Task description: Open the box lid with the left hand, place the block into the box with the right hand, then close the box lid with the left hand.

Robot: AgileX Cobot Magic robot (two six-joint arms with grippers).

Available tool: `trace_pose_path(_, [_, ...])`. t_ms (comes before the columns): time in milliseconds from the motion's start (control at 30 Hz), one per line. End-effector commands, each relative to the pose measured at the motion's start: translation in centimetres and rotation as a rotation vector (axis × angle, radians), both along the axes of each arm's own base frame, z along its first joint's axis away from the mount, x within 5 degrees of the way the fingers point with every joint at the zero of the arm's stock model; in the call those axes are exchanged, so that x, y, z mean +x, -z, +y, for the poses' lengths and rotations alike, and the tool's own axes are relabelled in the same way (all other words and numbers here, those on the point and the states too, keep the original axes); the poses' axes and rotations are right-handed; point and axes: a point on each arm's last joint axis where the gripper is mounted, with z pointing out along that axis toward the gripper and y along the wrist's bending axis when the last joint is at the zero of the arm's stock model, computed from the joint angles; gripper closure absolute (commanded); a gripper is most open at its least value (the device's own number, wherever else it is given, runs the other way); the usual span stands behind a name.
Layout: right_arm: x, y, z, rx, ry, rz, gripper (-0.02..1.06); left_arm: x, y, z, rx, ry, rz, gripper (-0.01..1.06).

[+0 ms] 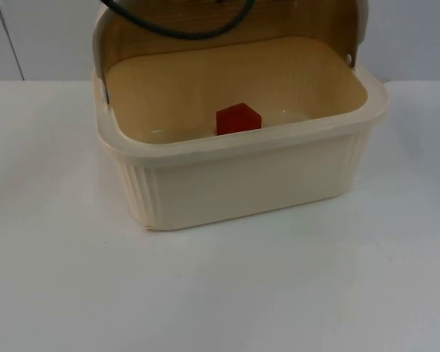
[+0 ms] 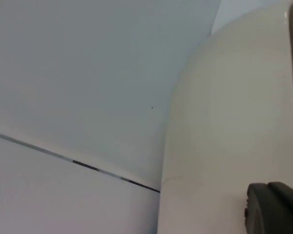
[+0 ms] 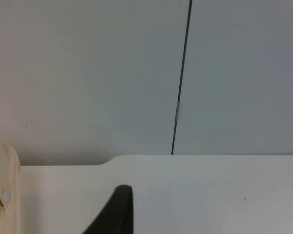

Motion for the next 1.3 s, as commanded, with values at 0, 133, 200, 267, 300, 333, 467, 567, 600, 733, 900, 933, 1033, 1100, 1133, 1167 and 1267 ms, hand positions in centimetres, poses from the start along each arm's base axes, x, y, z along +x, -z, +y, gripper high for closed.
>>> trace_pose_path(0, [-0.2, -0.2, -0.1, -0.006, 0.002, -0.011, 0.00, 0.0, -0.1, -0.1, -0.015, -0.009, 0.003, 1.05])
trace_pose_path(133, [-0.2, -0.2, -0.1, -0.006, 0.002, -0.011, 0.00, 0.0, -0.1, 0.0, -0.014, -0.014, 0.010, 1.05])
trace_pose_path(200, [-0.2, -0.2, -0.1, -0.006, 0.002, -0.011, 0.00, -0.1, 0.0, 0.0, -0.011, -0.008, 0.023, 1.05])
trace_pose_path(267, [-0.2, -0.2, -0.1, -0.006, 0.002, -0.011, 0.00, -0.1, 0.0, 0.0, -0.009, -0.006, 0.024, 1.05])
trace_pose_path(300, [-0.2, -0.2, -0.1, -0.006, 0.002, -0.011, 0.00, -0.1, 0.0, 0.0, -0.009, -0.006, 0.024, 1.05])
trace_pose_path(333, [-0.2, -0.2, -0.1, -0.006, 0.002, -0.011, 0.00, -0.1, 0.0, 0.0, -0.004, -0.003, 0.026, 1.05])
trace_pose_path(467, [-0.2, -0.2, -0.1, -0.006, 0.002, -0.011, 0.00, -0.2, 0.2, 0.0, 0.002, 0.003, 0.041, 1.05])
trace_pose_path(567, [-0.2, -0.2, -0.1, -0.006, 0.002, -0.011, 0.00, -0.2, 0.1, 0.0, 0.000, 0.002, 0.040, 1.05])
trace_pose_path(600, [-0.2, -0.2, -0.1, -0.006, 0.002, -0.011, 0.00, -0.2, 0.1, 0.0, 0.000, 0.002, 0.040, 1.05])
trace_pose_path(733, [-0.2, -0.2, -0.1, -0.006, 0.002, -0.011, 0.00, -0.3, 0.2, -0.1, -0.005, 0.003, 0.052, 1.05])
trace_pose_path(900, [-0.2, -0.2, -0.1, -0.006, 0.002, -0.011, 0.00, -0.6, 0.5, -0.1, 0.008, 0.024, 0.095, 1.05])
trace_pose_path(933, [-0.2, -0.2, -0.1, -0.006, 0.002, -0.011, 0.00, -0.7, 0.6, -0.1, 0.013, 0.026, 0.108, 1.05])
trace_pose_path(1033, [-0.2, -0.2, -0.1, -0.006, 0.002, -0.011, 0.00, -0.8, 0.6, 0.0, 0.027, 0.017, 0.121, 1.05])
trace_pose_path(1100, [-0.2, -0.2, -0.1, -0.006, 0.002, -0.011, 0.00, -1.0, 0.5, -0.1, 0.038, 0.015, 0.127, 1.05])
trace_pose_path(1133, [-0.2, -0.3, -0.1, -0.006, 0.002, -0.012, 0.00, -1.2, 0.5, -0.3, 0.037, 0.017, 0.132, 1.05])
trace_pose_path(1167, [-0.2, -0.3, -0.1, -0.006, 0.002, -0.012, 0.00, -1.2, 0.5, -0.3, 0.037, 0.017, 0.132, 1.05])
trace_pose_path(1267, [-0.7, -0.7, 0.0, -0.007, 0.002, -0.030, 0.00, -1.7, 0.3, -0.9, 0.051, 0.019, 0.130, 1.05])
